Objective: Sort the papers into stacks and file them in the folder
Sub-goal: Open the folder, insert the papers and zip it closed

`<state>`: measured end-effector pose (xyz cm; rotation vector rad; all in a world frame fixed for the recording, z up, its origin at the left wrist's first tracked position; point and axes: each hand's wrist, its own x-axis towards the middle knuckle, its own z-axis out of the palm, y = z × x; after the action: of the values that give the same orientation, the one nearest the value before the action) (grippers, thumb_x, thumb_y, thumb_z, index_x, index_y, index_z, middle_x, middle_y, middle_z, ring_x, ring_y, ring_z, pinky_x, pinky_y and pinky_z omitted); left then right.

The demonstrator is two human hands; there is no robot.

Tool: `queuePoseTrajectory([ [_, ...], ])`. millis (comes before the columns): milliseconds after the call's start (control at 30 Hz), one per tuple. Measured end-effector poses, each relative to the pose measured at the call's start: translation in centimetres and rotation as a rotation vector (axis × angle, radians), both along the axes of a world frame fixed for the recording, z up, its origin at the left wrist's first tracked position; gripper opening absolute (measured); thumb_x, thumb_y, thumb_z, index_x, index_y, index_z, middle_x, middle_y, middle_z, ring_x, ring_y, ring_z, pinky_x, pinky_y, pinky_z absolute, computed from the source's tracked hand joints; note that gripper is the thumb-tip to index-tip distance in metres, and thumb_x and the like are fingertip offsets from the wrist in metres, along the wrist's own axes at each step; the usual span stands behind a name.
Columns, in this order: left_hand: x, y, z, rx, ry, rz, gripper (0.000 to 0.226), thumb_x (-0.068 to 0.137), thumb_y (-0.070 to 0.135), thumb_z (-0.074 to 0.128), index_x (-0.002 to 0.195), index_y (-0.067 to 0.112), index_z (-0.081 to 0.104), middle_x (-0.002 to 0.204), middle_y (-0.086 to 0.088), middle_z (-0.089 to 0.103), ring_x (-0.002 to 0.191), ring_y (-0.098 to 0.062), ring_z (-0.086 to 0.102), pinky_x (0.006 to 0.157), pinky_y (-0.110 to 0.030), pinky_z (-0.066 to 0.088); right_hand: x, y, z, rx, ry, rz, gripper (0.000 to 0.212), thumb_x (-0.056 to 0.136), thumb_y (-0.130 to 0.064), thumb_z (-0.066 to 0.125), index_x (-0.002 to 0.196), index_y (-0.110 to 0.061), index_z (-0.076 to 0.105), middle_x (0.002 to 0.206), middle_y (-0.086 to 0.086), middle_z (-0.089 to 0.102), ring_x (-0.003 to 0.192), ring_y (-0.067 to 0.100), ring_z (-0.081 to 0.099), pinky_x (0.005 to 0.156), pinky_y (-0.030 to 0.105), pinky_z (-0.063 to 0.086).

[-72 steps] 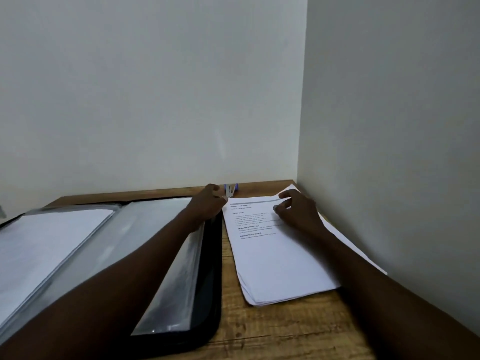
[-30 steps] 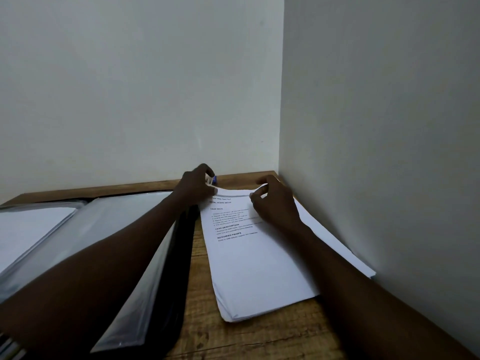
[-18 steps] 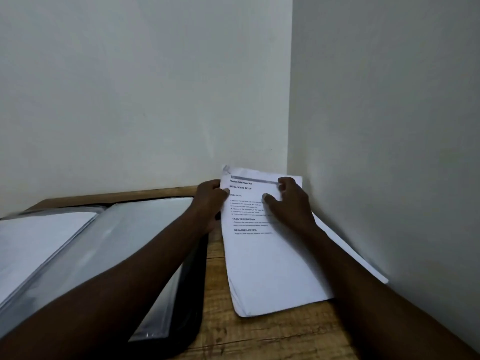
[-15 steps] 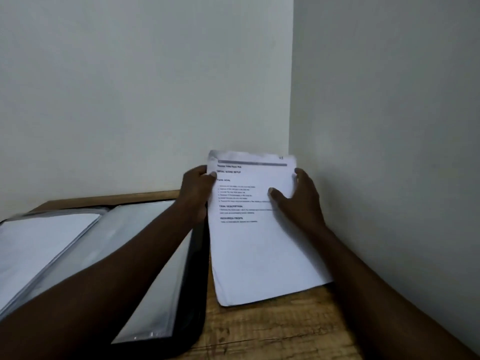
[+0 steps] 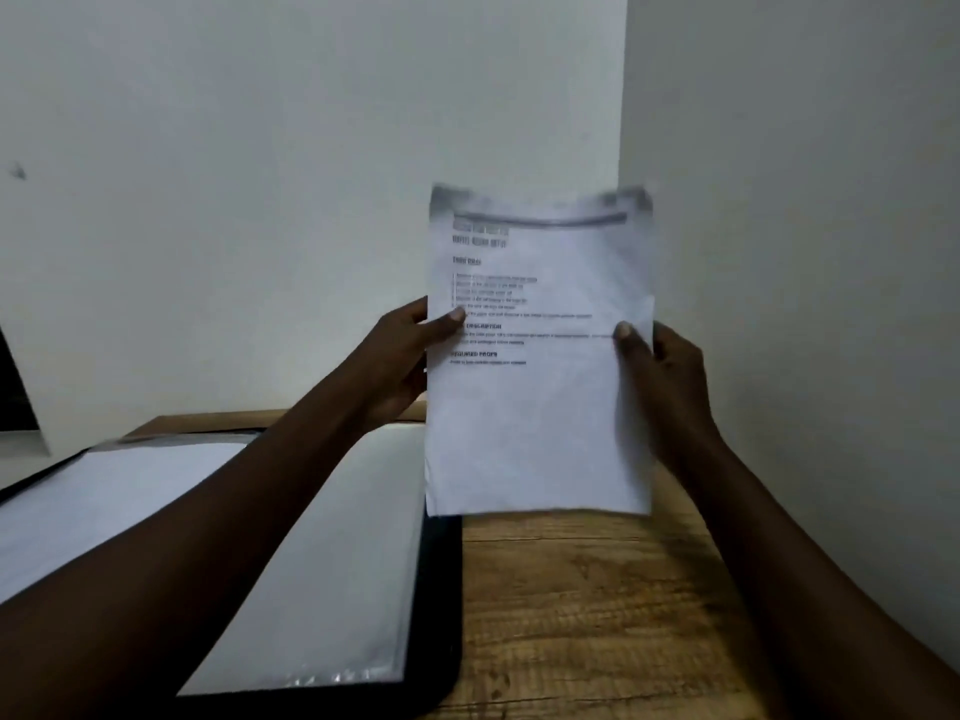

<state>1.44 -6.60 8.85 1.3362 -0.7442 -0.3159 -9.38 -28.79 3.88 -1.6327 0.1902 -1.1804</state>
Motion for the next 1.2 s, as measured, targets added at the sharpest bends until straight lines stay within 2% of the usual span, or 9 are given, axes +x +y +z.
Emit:
queuePoseTrajectory([
  [133, -2.0, -2.0, 1.3, -0.124, -0.163, 0.033, 0.032, 0.095, 0.012, 0.061, 0.126, 0.009, 0.061, 0.123, -0.009, 0.069, 0.111, -0.024, 0.068, 0.091, -0.035, 0.057, -0.9, 1.7, 3.3, -0.138, -0.177, -0.007, 0.010, 0.099, -0.025, 0.052, 0.100, -0.026, 0.062, 0.092, -0.015, 0.066, 0.085, -0.001, 0.061, 0.075, 0.021, 0.050],
  [233, -2.3, -3.2, 0.7, -0.147, -0.193, 0.109, 0.022, 0.094, 0.011, 0.064, 0.116, 0.015, 0.065, 0.115, -0.005, 0.072, 0.103, -0.019, 0.071, 0.087, -0.031, 0.058, -1.2, 1.8, 3.1, -0.062, -0.147, 0.094, 0.014, 0.099, -0.026, 0.054, 0.110, -0.033, 0.058, 0.105, -0.014, 0.066, 0.101, 0.008, 0.063, 0.085, 0.027, 0.053],
  [433, -1.7, -4.3, -4.9, 0.033, -0.093, 0.160, 0.028, 0.091, 0.015, 0.069, 0.119, 0.013, 0.067, 0.111, -0.004, 0.073, 0.098, -0.018, 0.071, 0.087, -0.035, 0.059, -0.8, 0.9, -1.4, 0.026, 0.159, 0.081, 0.016, 0.096, -0.030, 0.058, 0.111, -0.029, 0.060, 0.109, -0.002, 0.067, 0.102, 0.020, 0.064, 0.093, 0.049, 0.052],
  [633, 0.3, -3.2, -3.8, -0.001, 0.034, 0.144, 0.033, 0.088, 0.005, 0.069, 0.121, 0.003, 0.066, 0.115, -0.014, 0.072, 0.104, -0.029, 0.070, 0.091, -0.039, 0.057, -0.7, 1.5, 1.8, -0.098, 0.144, 0.045, 0.022, 0.096, -0.028, 0.057, 0.118, -0.027, 0.061, 0.100, -0.015, 0.065, 0.094, 0.006, 0.062, 0.083, 0.031, 0.052],
  [767, 2.1, 0.4, -1.9, 0.049, 0.142, -0.025, 0.033, 0.093, 0.021, 0.065, 0.124, 0.009, 0.065, 0.115, -0.007, 0.073, 0.104, -0.026, 0.071, 0.084, -0.038, 0.060, 0.7, 1.9, 3.8, -0.179, 0.246, 0.005, 0.021, 0.091, -0.031, 0.060, 0.106, -0.018, 0.067, 0.102, 0.001, 0.071, 0.096, 0.022, 0.067, 0.083, 0.040, 0.053],
  [900, 4.7, 5.2, -1.2, 0.152, 0.121, 0.101, 0.049, 0.096, 0.059, 0.046, 0.112, 0.020, 0.069, 0.097, 0.004, 0.075, 0.080, -0.013, 0.073, 0.063, -0.029, 0.060, 4.2, 3.3, 2.8, 0.109, 0.330, 0.223, 0.011, 0.094, -0.019, 0.060, 0.100, -0.012, 0.066, 0.102, 0.010, 0.071, 0.082, 0.020, 0.070, 0.076, 0.033, 0.058],
  [1033, 7.8, 9.7, -2.9, 0.372, -0.072, 0.328, 0.026, 0.100, 0.034, 0.055, 0.099, 0.013, 0.071, 0.097, -0.011, 0.075, 0.076, -0.020, 0.069, 0.063, -0.025, 0.054, 9.7, 5.3, -0.4, 0.413, 0.521, 0.328, 0.037, 0.096, -0.019, 0.058, 0.128, 0.000, 0.054, 0.121, 0.015, 0.062, 0.103, 0.028, 0.061, 0.089, 0.041, 0.051],
  [1133, 10.6, 12.1, -4.9, 0.705, -0.423, 0.461, 0.015, 0.093, 0.020, 0.064, 0.102, 0.013, 0.074, 0.090, -0.009, 0.073, 0.069, -0.008, 0.061, 0.054, -0.005, 0.039, 13.6, 7.1, -2.1, 0.615, 0.455, 0.433, 0.032, 0.094, -0.013, 0.061, 0.120, 0.004, 0.059, 0.125, 0.017, 0.063, 0.118, 0.035, 0.058, 0.103, 0.050, 0.044],
  [1200, 12.1, 13.1, -5.9, 0.879, -0.567, 0.471, 0.021, 0.092, 0.021, 0.065, 0.110, 0.014, 0.073, 0.092, -0.005, 0.072, 0.073, -0.007, 0.060, 0.060, -0.006, 0.039, 14.9, 9.0, -2.2, 0.679, 0.429, 0.489, 0.025, 0.095, -0.010, 0.058, 0.117, 0.004, 0.060, 0.124, 0.017, 0.062, 0.117, 0.034, 0.058, 0.103, 0.048, 0.044],
])
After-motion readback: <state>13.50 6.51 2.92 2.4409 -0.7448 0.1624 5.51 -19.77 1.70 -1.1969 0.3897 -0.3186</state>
